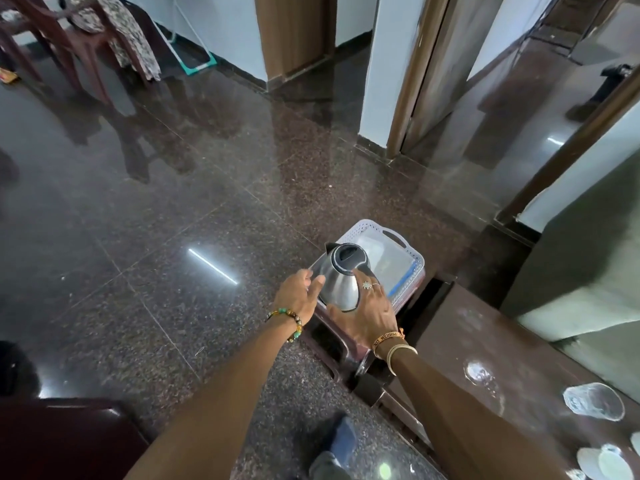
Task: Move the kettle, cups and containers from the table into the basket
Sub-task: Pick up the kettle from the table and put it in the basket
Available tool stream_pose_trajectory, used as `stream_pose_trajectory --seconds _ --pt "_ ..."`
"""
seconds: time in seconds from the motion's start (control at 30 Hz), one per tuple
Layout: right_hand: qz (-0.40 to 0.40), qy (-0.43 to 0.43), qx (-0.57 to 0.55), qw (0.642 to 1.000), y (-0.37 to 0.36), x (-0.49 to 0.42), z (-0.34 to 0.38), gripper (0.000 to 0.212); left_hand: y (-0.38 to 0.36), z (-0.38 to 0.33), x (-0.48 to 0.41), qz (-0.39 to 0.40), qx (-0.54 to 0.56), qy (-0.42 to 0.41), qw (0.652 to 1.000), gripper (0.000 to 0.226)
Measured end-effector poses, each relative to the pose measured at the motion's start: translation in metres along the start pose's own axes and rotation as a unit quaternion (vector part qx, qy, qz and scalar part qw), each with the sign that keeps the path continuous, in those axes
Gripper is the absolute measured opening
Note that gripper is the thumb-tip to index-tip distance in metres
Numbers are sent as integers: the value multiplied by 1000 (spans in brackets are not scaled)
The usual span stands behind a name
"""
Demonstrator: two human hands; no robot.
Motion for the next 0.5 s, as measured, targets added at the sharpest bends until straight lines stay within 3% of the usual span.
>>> stream_pose_trajectory --seconds 0.23,0.5 --pt "-15 -57 -27 998 -3 -34 -41 96 -39 6 -46 16 -5 12 1000 62" --pt "8 -185 -101 978 -33 -56 -81 103 -71 21 -98 -33 103 62 992 71"
Point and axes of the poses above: each hand's wrist, its own x-axis away from the middle knuckle, its own y-axis out of the back of the hand, z = x × y, the point moved 1 cm from there along -x, towards the middle knuckle, and after that the axes turned 2 degrees about x, right-handed, at the moved point
